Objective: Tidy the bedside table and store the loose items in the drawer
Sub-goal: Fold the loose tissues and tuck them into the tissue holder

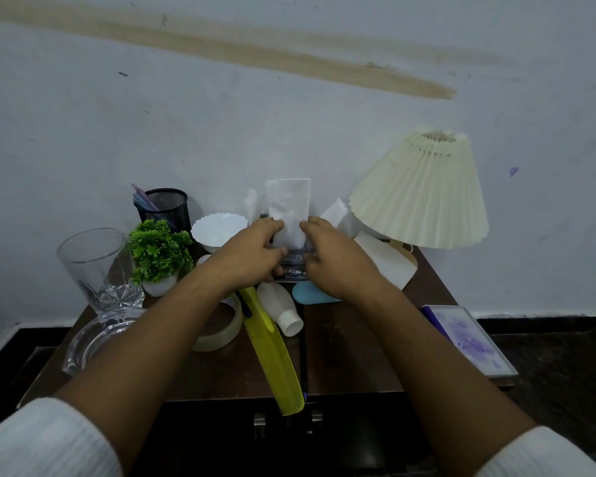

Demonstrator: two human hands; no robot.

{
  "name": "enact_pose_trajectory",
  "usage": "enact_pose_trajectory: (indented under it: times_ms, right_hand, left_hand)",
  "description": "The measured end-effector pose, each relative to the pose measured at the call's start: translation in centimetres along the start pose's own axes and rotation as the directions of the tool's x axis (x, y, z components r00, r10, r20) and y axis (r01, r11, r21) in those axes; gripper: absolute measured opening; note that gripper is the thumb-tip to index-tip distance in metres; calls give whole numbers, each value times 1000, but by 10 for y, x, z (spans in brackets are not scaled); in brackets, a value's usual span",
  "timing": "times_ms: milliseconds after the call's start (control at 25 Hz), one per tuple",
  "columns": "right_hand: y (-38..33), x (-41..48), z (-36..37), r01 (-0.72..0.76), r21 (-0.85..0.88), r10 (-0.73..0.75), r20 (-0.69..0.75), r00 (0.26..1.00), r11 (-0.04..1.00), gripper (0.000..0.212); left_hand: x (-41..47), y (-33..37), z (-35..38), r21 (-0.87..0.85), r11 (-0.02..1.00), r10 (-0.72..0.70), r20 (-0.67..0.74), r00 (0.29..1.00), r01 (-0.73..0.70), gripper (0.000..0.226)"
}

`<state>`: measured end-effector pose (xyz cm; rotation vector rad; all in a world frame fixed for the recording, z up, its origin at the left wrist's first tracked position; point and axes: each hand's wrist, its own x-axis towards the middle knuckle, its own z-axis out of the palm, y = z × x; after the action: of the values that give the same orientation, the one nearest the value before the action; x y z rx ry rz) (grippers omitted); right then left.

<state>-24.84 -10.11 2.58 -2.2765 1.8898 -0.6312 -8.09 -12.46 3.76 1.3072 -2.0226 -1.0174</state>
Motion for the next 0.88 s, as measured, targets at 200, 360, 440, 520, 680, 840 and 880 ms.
enact_pose_trajectory:
  times_ms: [200, 360, 440, 520, 680, 840, 880]
  right_hand:
    - [-3, 2, -1, -15, 37, 16, -41, 999, 999, 49]
    - [-4, 3, -1, -23, 21, 25, -53, 998, 1000, 41]
    - [-3, 4, 0, -32, -9, 32, -40, 999, 999, 35]
    - [-4, 5, 1, -43, -38, 42, -22, 999, 998, 27]
    - [-3, 7, 2, -54, -40, 53, -35, 998, 998, 26]
    - [-4, 5, -2, -50, 7, 51, -58, 997, 999, 31]
    - [-4, 5, -2, -48, 23, 49, -65, 997, 999, 33]
  left_hand:
    - [-6, 1, -4, -1, 1000, 12, 58, 998, -12, 24]
    - [-6, 0, -4, -14, 999, 37, 25, 999, -37, 20]
    - [-5, -1, -5, 37, 998, 50, 23, 998, -51, 29]
    - [-3, -3, -6, 119, 990, 77, 42, 996, -81, 26]
    - [-1, 0, -8, 226, 968, 111, 22, 994, -113, 25]
    - [-4, 4, -5, 163, 985, 52, 14, 999, -54, 34]
    - [-5, 4, -4, 169, 984, 49, 25, 998, -52, 33]
